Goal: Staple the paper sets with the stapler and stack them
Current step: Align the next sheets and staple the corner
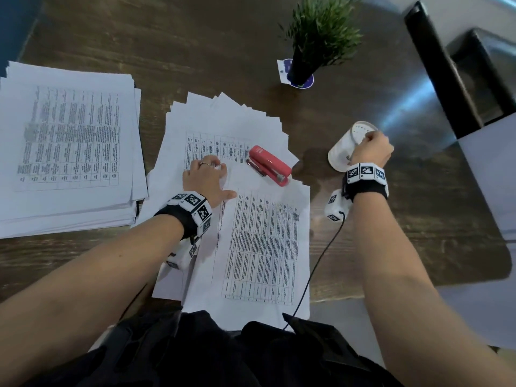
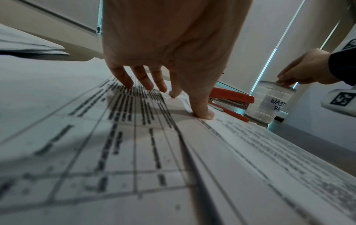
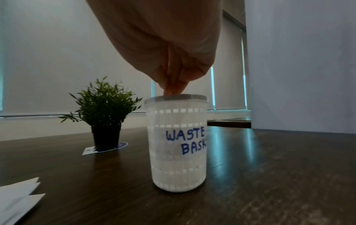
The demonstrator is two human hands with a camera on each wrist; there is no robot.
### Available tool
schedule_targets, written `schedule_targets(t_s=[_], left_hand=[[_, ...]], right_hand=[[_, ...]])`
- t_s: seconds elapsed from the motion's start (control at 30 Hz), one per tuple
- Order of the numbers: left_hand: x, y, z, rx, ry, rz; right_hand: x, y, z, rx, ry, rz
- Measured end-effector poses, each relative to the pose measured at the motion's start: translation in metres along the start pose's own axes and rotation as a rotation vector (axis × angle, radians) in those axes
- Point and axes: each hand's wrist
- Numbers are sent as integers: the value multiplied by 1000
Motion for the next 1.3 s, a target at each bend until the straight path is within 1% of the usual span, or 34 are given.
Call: schedule_targets(t_s=[0.07, 0.1, 0.23, 0.27, 0.3, 0.33, 0.37, 0.4, 0.47, 0.5, 0.53, 0.57, 0.77, 0.83, 0.9, 1.03, 1.13, 1.2, 1.27, 1.3], left_hand=[[0, 0, 0, -1, -4, 2], [0, 0, 0, -3, -6, 1], [0, 0, 0, -36, -6, -6], [0, 1, 0, -52, -5, -7], [0, 1, 0, -70, -5, -10], [-1, 2, 0, -89, -6, -16], [-1, 3, 0, -105, -7, -25], [-1, 5, -1, -120, -11, -40], [-1, 7, -2, -173, -32, -82], [-1, 8, -2, -209, -49, -98], [-1, 8, -2, -237, -64, -103], [-1, 7, -2, -250, -75, -101], [2, 2, -1, -279, -53, -100], [3, 1, -3, -300, -60, -84], [2, -1, -7, -315, -78, -75], [5, -3, -12, -350, -119, -46], [5, -5, -17, -388, -132, -37], [3, -5, -19, -390, -137, -41], [3, -5, -18, -367, -145, -42], [3, -5, -17, -366, -142, -41]], right_hand=[[1, -3, -2, -6, 4, 59], [0, -4, -3, -7, -11, 63], [-17, 1, 4, -31, -64, -14], [-25, 6, 7, -12, -106, -34], [-35, 14, 11, 28, -182, -34], [-47, 23, 16, 76, -286, -2], [-58, 33, 21, 107, -378, 87], [-69, 42, 26, 103, -439, 233], [-88, 57, 36, -18, -471, 576], [-94, 63, 39, -107, -479, 692], [-96, 68, 41, -183, -486, 750], [-96, 70, 43, -220, -487, 764], [-81, 72, 61, -213, -462, 676], [-77, 76, 68, -156, -412, 604], [-77, 77, 74, -65, -339, 563], [-95, 70, 71, 100, -270, 511], [-120, 68, 47, 154, -253, 454], [-135, 67, 26, 102, -132, 464], [-147, 66, 8, 27, 47, 514], [-152, 65, 1, -22, 106, 547]])
Point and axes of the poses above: each hand's wrist, its own x-axis towards the middle knuckle, its own y-axis out of the palm, z = x × y, and after that the axes turned 9 degrees about z, right-handed
